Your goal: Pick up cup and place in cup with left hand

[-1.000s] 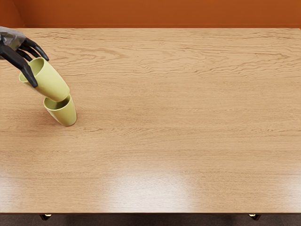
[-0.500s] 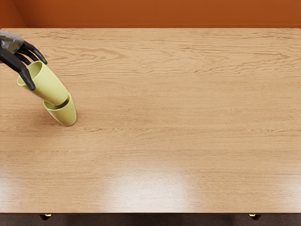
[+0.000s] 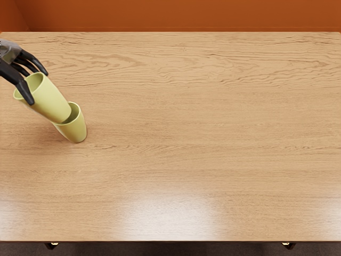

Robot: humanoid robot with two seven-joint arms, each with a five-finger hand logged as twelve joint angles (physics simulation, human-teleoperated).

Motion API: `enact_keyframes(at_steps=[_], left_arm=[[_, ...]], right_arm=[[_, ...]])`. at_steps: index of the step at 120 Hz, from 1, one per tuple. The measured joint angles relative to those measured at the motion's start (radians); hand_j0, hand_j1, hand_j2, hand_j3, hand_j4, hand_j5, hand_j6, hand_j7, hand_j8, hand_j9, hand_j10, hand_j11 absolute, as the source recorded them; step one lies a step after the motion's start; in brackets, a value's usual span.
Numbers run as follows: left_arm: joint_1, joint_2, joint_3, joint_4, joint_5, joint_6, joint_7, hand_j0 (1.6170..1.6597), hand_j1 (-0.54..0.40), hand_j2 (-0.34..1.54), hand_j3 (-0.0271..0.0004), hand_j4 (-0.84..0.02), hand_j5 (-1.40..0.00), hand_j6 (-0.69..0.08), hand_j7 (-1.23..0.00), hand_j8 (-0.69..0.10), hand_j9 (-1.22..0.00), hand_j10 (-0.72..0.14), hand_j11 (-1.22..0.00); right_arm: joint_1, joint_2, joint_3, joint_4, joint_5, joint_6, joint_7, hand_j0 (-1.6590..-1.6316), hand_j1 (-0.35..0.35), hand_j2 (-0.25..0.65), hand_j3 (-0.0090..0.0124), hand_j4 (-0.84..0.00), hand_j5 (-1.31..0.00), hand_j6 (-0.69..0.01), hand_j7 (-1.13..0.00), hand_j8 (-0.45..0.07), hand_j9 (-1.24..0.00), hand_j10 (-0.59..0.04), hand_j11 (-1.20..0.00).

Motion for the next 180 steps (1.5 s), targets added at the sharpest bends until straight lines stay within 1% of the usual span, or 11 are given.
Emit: enact_keyframes(at_steps=[54, 71, 78, 83, 95, 97, 115, 133, 148, 165, 180], left_arm=[[0.005, -0.026, 0.001, 0.033, 0.005, -0.005, 0.0, 1.6566, -0.257, 0.88, 0.0, -0.606, -0.93, -0.364, -0.94, -0.302, -0.93, -0.452, -0.91], [0.008, -0.033, 0.001, 0.042, 0.013, -0.003, 0.0, 1.6567, -0.26, 0.86, 0.0, -0.601, -0.9, -0.361, -0.9, -0.304, -0.9, -0.454, -0.87], [0.006, -0.033, 0.001, 0.044, 0.017, 0.002, 0.0, 1.6567, -0.249, 0.83, 0.0, -0.575, -0.85, -0.365, -0.85, -0.324, -0.85, -0.48, -0.82], [0.007, -0.038, 0.0, 0.045, 0.02, 0.008, 0.0, 1.6569, -0.223, 0.71, 0.0, -0.538, -0.78, -0.367, -0.78, -0.333, -0.78, -0.472, -0.76], [0.006, -0.041, 0.0, 0.045, 0.022, 0.029, 0.0, 1.6573, -0.133, 0.46, 0.0, -0.445, -0.62, -0.346, -0.63, -0.317, -0.62, -0.402, -0.61], [0.005, -0.041, 0.0, 0.045, 0.022, 0.031, 0.0, 1.6574, -0.122, 0.43, 0.0, -0.425, -0.6, -0.293, -0.6, -0.311, -0.6, -0.389, -0.59], [0.001, -0.042, -0.001, 0.046, 0.023, 0.042, 0.0, 1.6577, -0.032, 0.23, 0.0, -0.334, -0.46, -0.271, -0.46, -0.279, -0.46, -0.317, -0.45], [0.0, -0.043, -0.001, 0.046, 0.024, 0.044, 0.0, 1.6579, 0.015, 0.14, 0.0, -0.288, -0.38, -0.259, -0.39, -0.263, -0.38, -0.28, -0.38], [0.004, -0.078, -0.001, 0.046, 0.023, 0.051, 0.0, 1.658, 0.04, 0.1, 0.0, -0.264, -0.35, -0.249, -0.35, -0.251, -0.35, -0.26, -0.35], [-0.018, -0.095, -0.003, 0.042, 0.008, 0.057, 0.0, 1.658, 0.088, 0.07, 0.0, -0.224, -0.29, -0.216, -0.29, -0.217, -0.29, -0.221, -0.29], [-0.046, -0.124, -0.005, 0.035, -0.08, 0.056, 0.0, 1.658, 0.138, 0.05, 0.0, -0.18, -0.23, -0.177, -0.23, -0.177, -0.23, -0.179, -0.23]], right_arm=[[0.005, 0.0, 0.0, -0.001, 0.0, 0.0, 0.0, -1.6581, -0.314, -0.006, 0.0, -0.029, -0.04, -0.029, -0.04, -0.029, -0.04, -0.029, -0.04], [0.006, 0.0, 0.0, -0.001, 0.0, 0.0, 0.0, -1.6581, -0.314, -0.006, 0.0, -0.029, -0.04, -0.029, -0.04, -0.029, -0.04, -0.029, -0.04], [0.006, 0.0, 0.0, -0.001, 0.0, 0.0, 0.0, -1.6581, -0.314, -0.006, 0.0, -0.029, -0.04, -0.029, -0.04, -0.029, -0.04, -0.029, -0.04], [0.006, 0.0, 0.0, -0.001, 0.0, 0.0, 0.0, -1.6581, -0.314, -0.006, 0.0, -0.029, -0.04, -0.029, -0.04, -0.029, -0.04, -0.029, -0.04], [0.006, 0.0, 0.0, -0.002, 0.0, 0.0, 0.0, -1.6581, -0.314, -0.006, 0.0, -0.029, -0.04, -0.029, -0.04, -0.029, -0.04, -0.029, -0.04], [0.006, 0.0, 0.0, -0.002, 0.0, 0.0, 0.0, -1.6581, -0.314, -0.006, 0.0, -0.029, -0.04, -0.029, -0.04, -0.029, -0.04, -0.029, -0.04], [0.006, 0.0, 0.0, -0.002, 0.0, 0.0, 0.0, -1.6581, -0.314, -0.006, 0.0, -0.029, -0.04, -0.029, -0.04, -0.029, -0.04, -0.029, -0.04], [0.006, 0.0, 0.0, -0.002, 0.0, 0.0, 0.0, -1.6581, -0.314, -0.006, 0.0, -0.029, -0.04, -0.029, -0.04, -0.029, -0.04, -0.029, -0.04], [0.006, 0.0, 0.0, -0.002, 0.0, 0.0, 0.0, -1.6581, -0.314, -0.006, 0.0, -0.029, -0.04, -0.029, -0.04, -0.029, -0.04, -0.029, -0.04], [0.006, 0.0, 0.0, -0.003, 0.0, 0.0, 0.0, -1.6581, -0.314, -0.006, 0.0, -0.029, -0.04, -0.029, -0.04, -0.029, -0.04, -0.029, -0.04], [0.006, 0.0, 0.0, -0.003, 0.0, 0.0, 0.0, -1.6581, -0.314, -0.006, 0.0, -0.029, -0.04, -0.029, -0.04, -0.029, -0.04, -0.029, -0.04]])
